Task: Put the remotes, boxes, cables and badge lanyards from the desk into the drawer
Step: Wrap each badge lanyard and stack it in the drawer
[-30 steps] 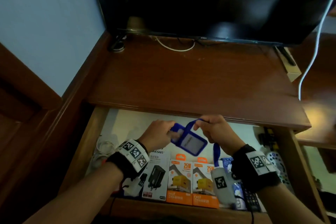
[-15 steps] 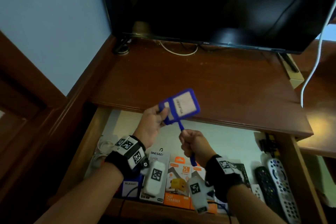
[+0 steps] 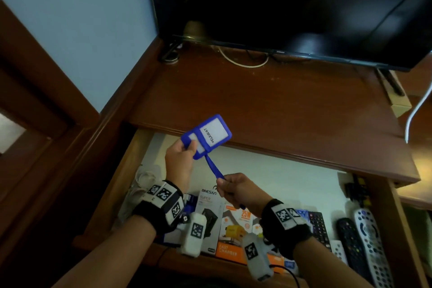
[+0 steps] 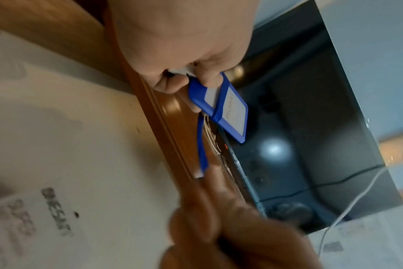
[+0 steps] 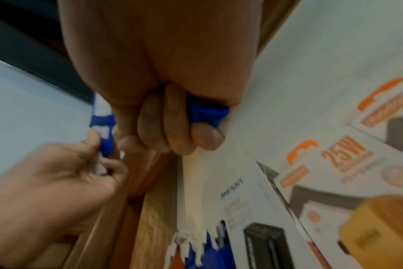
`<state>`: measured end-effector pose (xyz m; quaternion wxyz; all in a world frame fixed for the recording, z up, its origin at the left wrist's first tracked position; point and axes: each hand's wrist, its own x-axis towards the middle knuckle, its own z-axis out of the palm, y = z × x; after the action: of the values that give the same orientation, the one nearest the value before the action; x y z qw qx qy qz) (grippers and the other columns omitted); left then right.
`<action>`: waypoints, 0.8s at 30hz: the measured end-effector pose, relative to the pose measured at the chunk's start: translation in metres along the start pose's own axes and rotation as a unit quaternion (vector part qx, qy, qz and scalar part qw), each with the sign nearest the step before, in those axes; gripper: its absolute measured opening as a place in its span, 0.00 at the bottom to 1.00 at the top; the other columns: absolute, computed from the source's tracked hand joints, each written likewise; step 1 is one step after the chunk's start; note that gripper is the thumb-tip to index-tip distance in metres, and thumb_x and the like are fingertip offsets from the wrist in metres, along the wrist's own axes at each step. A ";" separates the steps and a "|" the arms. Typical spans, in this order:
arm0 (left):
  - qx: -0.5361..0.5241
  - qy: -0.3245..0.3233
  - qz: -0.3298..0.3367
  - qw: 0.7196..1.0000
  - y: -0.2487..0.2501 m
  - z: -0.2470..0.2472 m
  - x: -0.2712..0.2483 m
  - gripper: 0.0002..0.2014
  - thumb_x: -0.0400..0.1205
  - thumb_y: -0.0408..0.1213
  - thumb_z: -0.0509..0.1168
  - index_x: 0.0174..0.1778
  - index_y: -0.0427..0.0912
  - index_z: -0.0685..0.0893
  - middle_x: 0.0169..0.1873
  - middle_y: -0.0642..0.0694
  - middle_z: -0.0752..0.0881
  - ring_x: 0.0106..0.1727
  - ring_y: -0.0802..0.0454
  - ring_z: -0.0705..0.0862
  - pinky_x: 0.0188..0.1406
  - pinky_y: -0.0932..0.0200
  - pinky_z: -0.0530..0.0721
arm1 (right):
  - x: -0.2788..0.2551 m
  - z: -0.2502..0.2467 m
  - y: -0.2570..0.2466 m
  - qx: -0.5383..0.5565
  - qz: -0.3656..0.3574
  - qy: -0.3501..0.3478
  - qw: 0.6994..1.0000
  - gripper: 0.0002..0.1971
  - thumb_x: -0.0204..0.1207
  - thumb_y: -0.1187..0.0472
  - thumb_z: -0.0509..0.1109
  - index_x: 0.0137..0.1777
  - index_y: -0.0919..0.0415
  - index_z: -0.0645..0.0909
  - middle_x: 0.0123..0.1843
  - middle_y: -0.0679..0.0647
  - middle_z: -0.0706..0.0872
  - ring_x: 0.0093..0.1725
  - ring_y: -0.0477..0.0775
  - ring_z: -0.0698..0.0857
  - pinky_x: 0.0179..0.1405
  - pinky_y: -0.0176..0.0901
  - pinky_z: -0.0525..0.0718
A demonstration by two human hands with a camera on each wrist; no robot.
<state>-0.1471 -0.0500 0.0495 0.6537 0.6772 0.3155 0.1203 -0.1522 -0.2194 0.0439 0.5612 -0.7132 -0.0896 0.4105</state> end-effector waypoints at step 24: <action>0.060 -0.345 -0.064 0.934 0.017 0.006 -0.046 0.11 0.84 0.29 0.60 0.58 0.39 0.85 0.54 0.40 0.89 0.57 0.46 0.86 0.59 0.54 0.83 | -0.016 -0.029 0.027 0.212 -0.010 0.070 0.975 0.09 0.68 0.70 0.73 0.34 0.64 0.74 0.25 0.56 0.76 0.22 0.49 0.76 0.22 0.38 0.76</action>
<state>-0.1742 -0.0807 0.0768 0.6868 0.6933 0.1197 -0.1824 -0.1521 -0.2594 0.0293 0.7086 -0.6039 0.0313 0.3636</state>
